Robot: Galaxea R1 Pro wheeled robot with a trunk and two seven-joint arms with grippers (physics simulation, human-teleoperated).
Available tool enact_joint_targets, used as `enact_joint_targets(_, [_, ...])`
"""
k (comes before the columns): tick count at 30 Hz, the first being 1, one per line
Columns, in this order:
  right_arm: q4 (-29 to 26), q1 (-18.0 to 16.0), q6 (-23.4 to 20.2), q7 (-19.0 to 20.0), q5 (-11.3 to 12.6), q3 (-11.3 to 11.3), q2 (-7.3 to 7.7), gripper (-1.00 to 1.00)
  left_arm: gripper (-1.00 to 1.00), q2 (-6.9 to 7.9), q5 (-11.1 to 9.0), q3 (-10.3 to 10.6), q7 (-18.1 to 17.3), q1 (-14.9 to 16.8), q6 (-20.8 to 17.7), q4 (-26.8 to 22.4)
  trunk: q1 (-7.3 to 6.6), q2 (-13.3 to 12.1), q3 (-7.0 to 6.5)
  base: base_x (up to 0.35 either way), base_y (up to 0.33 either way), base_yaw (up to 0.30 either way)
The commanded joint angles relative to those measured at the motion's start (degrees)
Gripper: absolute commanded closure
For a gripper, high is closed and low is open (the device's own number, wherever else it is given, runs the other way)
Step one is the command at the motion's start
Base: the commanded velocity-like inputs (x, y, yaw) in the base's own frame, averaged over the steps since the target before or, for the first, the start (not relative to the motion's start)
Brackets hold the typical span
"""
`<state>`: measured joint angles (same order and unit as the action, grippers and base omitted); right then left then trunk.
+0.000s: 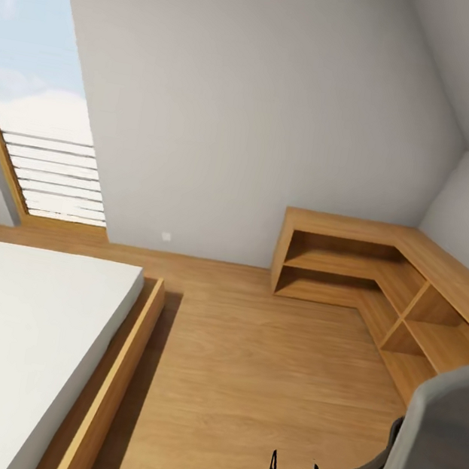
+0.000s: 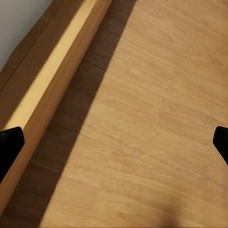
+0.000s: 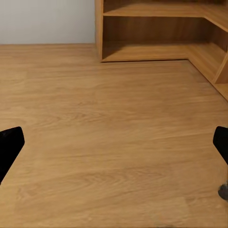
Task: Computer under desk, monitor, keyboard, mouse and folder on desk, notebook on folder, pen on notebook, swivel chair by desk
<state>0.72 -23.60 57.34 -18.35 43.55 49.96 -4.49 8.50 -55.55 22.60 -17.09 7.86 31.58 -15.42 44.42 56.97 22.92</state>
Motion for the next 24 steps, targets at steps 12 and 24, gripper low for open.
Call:
enact_joint_targets(12, [0.12,-0.04,0.05,-0.54,-0.05,0.49,-0.08,-1.00,-1.00,-0.38,-0.61,0.34,-0.31,0.05,0.15,0.04,0.04,0.03,0.06,0.326,0.000,0.000])
enact_joint_targets(24, [0.16,-0.04,0.05,-0.54,-0.04,0.49,-0.08,-1.00,-1.00,-0.75,0.79,0.40,-0.22,0.05,0.15,0.12,0.04,0.03,0.06,0.327,0.000,0.000])
